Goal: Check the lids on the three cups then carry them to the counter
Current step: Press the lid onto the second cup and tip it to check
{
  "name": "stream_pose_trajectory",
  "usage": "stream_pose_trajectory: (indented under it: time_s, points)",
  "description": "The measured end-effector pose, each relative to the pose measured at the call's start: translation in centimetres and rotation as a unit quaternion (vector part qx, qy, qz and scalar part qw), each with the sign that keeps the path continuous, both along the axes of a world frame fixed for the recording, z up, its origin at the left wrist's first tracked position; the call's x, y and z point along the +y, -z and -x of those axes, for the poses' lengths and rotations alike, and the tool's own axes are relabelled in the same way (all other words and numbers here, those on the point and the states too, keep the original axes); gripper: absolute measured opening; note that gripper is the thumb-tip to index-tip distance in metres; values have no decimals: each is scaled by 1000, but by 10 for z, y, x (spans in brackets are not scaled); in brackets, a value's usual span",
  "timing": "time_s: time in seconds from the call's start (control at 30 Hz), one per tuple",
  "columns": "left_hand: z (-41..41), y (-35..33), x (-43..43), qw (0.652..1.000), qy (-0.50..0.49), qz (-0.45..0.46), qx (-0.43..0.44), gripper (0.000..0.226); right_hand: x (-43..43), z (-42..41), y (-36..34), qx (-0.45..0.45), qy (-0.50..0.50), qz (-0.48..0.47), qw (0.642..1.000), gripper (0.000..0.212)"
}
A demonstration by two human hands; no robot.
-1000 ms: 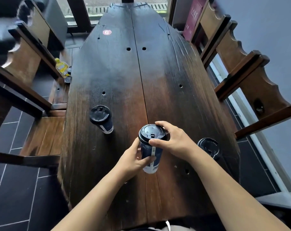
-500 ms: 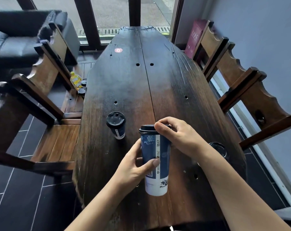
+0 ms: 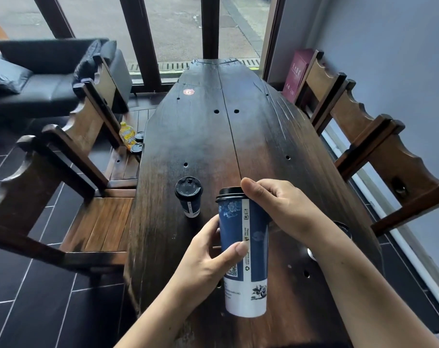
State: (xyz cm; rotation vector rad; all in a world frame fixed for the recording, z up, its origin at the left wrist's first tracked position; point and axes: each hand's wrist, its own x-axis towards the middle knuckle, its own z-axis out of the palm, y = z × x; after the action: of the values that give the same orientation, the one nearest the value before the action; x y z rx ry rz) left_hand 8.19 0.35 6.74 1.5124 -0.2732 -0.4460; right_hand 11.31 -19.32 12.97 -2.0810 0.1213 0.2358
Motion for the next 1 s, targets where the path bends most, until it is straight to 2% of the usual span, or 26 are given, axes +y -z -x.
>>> stream_pose_trajectory:
  time_s: [0.1,0.23,0.33,0.5,0.63,0.7,0.77,0.83,1.0]
  points:
    - [2,-1,0,1000,3,11,9,62,1,1,0,7,3,-11,1000,70]
    - [2,1,-3,1000,2,9,4,55,-2,1,3,10,1,0,1000,79]
    - [1,2,-4,1000,3,0,1,50,-5,0,4,13,4,-3,1000,77]
    - [0,4,-8,1000,5,-1,6,67,-8,-1,6,17,2,-3,1000,79]
    - [-2,9,-9,1000,6,-4,1,57,-10,-1,9,17,-3,1,1000,81]
    - [-5,13,-9,1000,12,-7,-2,57,-11,0,11,16,-4,-2,1000,84]
    - [-8,18,-6,1000,28,-11,4,62,-10,0,14,7,-13,11,1000,77]
    - [-12,26,-4,998,47,-25,17,66,-8,1,20,-1,-21,36,999,69]
    - [-12,63,-6,994,43,-104,18,66,-4,10,55,18,-13,53,998,73]
